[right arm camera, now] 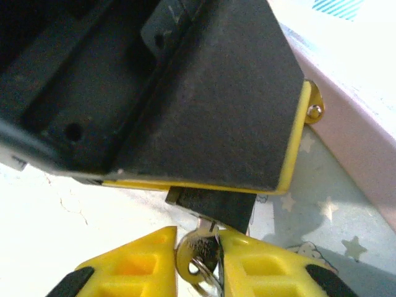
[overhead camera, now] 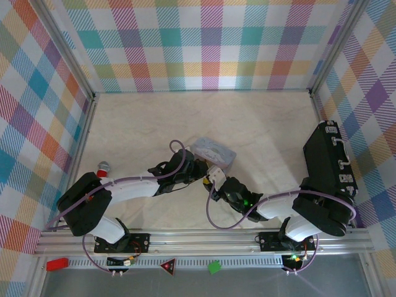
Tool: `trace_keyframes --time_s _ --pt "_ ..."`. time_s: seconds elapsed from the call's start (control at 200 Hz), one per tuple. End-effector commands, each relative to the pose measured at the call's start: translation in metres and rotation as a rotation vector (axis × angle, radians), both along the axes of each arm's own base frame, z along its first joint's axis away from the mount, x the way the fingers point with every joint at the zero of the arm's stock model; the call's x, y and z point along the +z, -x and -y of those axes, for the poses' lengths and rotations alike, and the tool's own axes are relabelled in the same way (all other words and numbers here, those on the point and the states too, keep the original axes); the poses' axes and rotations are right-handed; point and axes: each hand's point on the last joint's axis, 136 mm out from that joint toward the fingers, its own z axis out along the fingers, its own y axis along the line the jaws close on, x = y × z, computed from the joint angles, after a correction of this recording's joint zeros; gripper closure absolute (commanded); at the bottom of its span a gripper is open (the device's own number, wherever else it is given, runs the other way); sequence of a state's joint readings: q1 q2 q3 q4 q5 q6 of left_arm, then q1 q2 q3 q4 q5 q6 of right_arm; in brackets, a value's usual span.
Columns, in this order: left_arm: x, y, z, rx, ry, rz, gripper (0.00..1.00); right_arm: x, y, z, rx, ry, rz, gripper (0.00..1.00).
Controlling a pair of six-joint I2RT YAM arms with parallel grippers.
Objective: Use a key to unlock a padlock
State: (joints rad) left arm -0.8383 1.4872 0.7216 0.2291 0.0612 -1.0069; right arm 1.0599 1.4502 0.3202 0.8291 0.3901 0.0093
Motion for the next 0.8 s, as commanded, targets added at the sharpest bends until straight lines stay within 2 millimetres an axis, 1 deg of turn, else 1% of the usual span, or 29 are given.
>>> trace_keyframes --time_s 0.0,0.09,0.175,0.3,0.375,0.435,0.49,0.545,0.62,0.7,0.795 --pt "0.028 -0.002 0.012 -0.017 0.061 0.041 0.9 0.014 -0.008 -0.005 -0.034 -0.051 0.017 0.86" --pt "0.028 -0.002 0.012 -0.018 0.058 0.046 0.9 0.013 -0.007 -0.001 -0.05 -0.064 0.002 0.92" --pt "0.029 -0.004 0.012 -0.022 0.053 0.059 0.9 0.017 -0.007 0.003 -0.065 -0.132 -0.036 0.96" --pt "0.03 -0.005 0.011 -0.023 0.054 0.082 0.89 0.023 -0.003 -0.002 -0.033 -0.233 -0.137 1.0" --pt "0.03 -0.005 0.011 -0.029 0.059 0.101 0.87 0.026 0.0 -0.005 -0.02 -0.286 -0.192 1.0" --pt "0.028 -0.005 0.009 -0.028 0.054 0.109 0.83 0.025 0.002 -0.007 -0.01 -0.314 -0.235 1.0" --pt "0.025 -0.006 0.007 -0.028 0.049 0.111 0.79 0.019 0.004 -0.007 -0.015 -0.316 -0.272 1.0" --pt "0.021 -0.008 0.002 -0.02 0.043 0.117 0.72 0.011 0.004 -0.003 -0.034 -0.314 -0.303 1.0" --pt "0.018 -0.009 -0.003 -0.02 0.028 0.122 0.66 0.001 0.003 0.003 -0.062 -0.318 -0.344 1.0" --pt "0.015 -0.012 -0.01 -0.019 0.0 0.127 0.6 -0.009 0.001 0.008 -0.086 -0.309 -0.382 1.0" --pt "0.013 -0.015 -0.024 -0.002 -0.027 0.136 0.53 -0.013 0.0 0.011 -0.105 -0.305 -0.407 1.0"
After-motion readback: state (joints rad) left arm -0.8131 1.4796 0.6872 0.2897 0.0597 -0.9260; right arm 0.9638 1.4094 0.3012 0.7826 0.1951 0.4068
